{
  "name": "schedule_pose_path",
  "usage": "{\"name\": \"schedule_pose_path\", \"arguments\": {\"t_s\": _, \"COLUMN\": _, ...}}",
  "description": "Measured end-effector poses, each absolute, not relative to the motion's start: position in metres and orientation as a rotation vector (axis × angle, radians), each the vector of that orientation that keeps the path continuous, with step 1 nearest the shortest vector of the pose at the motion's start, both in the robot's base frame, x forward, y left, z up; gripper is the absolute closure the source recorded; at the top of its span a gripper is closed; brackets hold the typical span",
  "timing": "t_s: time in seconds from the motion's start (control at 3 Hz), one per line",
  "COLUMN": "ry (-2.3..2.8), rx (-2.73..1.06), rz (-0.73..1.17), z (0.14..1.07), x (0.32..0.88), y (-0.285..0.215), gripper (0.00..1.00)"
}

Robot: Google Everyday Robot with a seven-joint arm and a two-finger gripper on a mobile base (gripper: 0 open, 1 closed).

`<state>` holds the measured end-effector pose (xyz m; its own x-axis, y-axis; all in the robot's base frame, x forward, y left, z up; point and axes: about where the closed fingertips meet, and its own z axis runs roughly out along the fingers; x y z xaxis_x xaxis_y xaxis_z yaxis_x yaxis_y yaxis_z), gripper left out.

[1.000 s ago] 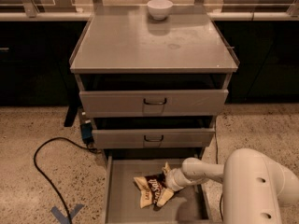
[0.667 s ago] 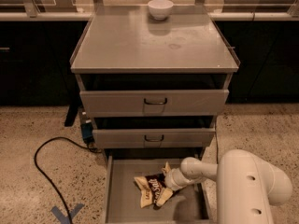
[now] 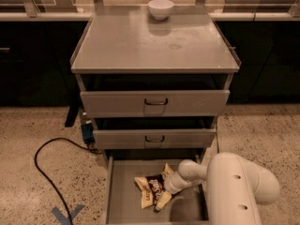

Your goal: Pick brown chip bag from bottom drawer and place on counter

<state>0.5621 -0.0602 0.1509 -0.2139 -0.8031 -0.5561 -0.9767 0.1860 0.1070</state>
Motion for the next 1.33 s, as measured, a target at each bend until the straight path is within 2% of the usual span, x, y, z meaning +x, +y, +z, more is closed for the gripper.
{"name": "schedule_pose_path", "arguments": {"t_s": 0.33, "ry": 2.094, "rx": -1.677, "rz": 0.636, "z": 0.149, "x": 0.562, "y": -0.059, "gripper": 0.17}}
{"name": "schedule_pose_path", "arguments": {"t_s": 1.0, "ry": 2.094, "rx": -1.677, "rz": 0.636, "z": 0.149, "x": 0.562, "y": -0.059, "gripper": 0.64}}
{"name": "schedule_pose_path", "arguments": {"t_s": 1.33, "ry": 2.033, "rx": -1.657, "rz": 0.670, "z": 0.179, "x": 0.551, "y": -0.056, "gripper": 0.87}}
